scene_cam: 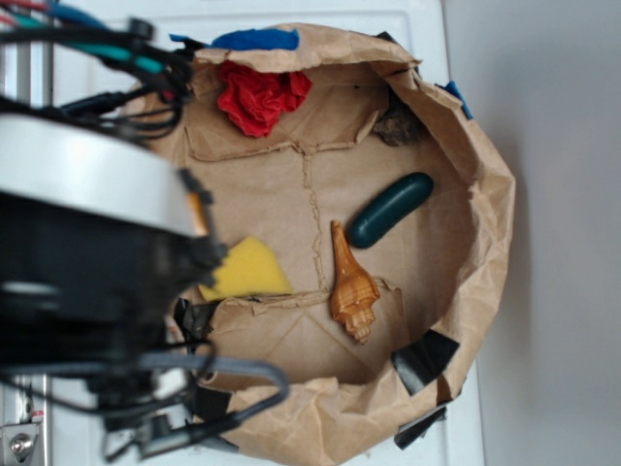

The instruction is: Grab the red paper.

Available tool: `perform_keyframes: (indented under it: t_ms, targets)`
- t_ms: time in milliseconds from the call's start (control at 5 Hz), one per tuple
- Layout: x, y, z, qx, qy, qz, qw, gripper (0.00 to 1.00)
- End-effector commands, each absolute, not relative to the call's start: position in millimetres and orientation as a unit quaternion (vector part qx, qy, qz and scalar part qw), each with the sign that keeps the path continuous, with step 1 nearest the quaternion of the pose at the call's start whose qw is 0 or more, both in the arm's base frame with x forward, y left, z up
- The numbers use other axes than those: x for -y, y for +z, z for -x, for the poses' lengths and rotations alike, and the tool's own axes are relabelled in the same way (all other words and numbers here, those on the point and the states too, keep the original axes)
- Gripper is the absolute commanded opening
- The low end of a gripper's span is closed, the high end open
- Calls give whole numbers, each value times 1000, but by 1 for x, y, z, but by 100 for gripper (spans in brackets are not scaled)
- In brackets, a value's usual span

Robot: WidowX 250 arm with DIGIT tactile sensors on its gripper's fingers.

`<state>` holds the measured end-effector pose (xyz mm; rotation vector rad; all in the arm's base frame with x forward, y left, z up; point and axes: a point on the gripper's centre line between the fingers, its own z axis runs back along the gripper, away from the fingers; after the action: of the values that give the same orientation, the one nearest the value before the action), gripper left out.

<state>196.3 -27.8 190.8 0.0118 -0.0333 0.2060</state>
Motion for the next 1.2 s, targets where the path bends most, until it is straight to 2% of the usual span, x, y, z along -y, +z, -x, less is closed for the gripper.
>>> perform_keyframes:
  t_ms: [0, 200, 400, 1000]
  targets:
    - [23, 191, -219, 51, 231, 19, 971, 100]
    - [18, 192, -234, 40, 280, 37, 958, 100]
    - [5, 199, -247, 99, 394, 40, 913, 100]
    - [5, 199, -247, 99, 394, 40, 913, 100]
